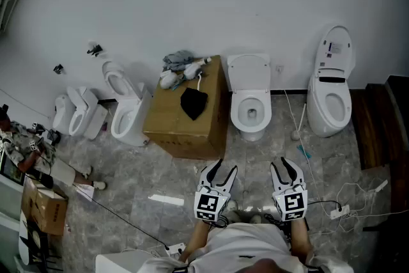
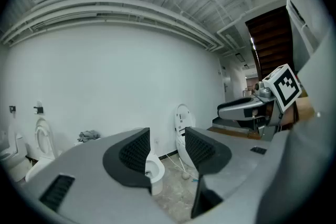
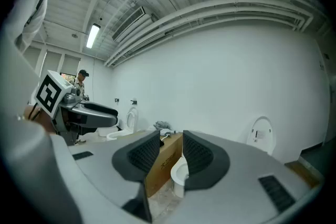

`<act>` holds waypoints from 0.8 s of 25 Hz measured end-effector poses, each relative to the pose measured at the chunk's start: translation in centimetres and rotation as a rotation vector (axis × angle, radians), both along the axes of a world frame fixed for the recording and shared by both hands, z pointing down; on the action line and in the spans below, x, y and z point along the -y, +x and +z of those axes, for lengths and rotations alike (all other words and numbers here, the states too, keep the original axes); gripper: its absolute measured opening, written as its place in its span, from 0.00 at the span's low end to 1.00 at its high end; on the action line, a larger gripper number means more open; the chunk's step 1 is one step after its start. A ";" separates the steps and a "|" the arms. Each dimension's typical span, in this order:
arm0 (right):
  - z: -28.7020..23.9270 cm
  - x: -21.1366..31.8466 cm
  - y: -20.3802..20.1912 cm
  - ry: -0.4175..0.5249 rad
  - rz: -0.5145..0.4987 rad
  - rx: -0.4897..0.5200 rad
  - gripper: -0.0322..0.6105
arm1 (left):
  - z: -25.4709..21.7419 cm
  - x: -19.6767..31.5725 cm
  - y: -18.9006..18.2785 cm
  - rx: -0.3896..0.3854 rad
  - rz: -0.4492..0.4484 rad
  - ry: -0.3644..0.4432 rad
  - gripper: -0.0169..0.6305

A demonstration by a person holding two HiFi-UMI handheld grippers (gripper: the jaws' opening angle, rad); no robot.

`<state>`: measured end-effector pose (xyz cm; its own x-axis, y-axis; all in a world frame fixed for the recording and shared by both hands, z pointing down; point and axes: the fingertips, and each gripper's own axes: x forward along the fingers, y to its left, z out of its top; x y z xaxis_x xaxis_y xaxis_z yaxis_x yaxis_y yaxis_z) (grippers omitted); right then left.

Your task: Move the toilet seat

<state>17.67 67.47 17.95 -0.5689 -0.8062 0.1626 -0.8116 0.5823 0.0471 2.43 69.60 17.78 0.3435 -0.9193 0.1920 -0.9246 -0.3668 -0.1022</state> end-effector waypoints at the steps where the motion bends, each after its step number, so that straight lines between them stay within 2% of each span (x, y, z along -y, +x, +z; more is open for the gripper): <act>1: -0.1 -0.1 0.1 -0.005 0.004 0.013 0.26 | -0.2 0.0 0.3 0.002 0.004 0.008 0.38; 5: -0.2 -0.4 0.2 0.000 0.017 0.044 0.30 | -0.5 -0.2 0.8 0.008 0.019 0.019 0.38; 11: 0.2 0.6 -1.3 0.001 -0.004 0.013 0.31 | 0.0 1.1 0.0 -0.007 0.018 0.007 0.38; 20: 0.8 5.7 -4.5 -0.002 0.015 -0.017 0.31 | 0.6 6.7 -3.3 -0.005 0.037 0.021 0.37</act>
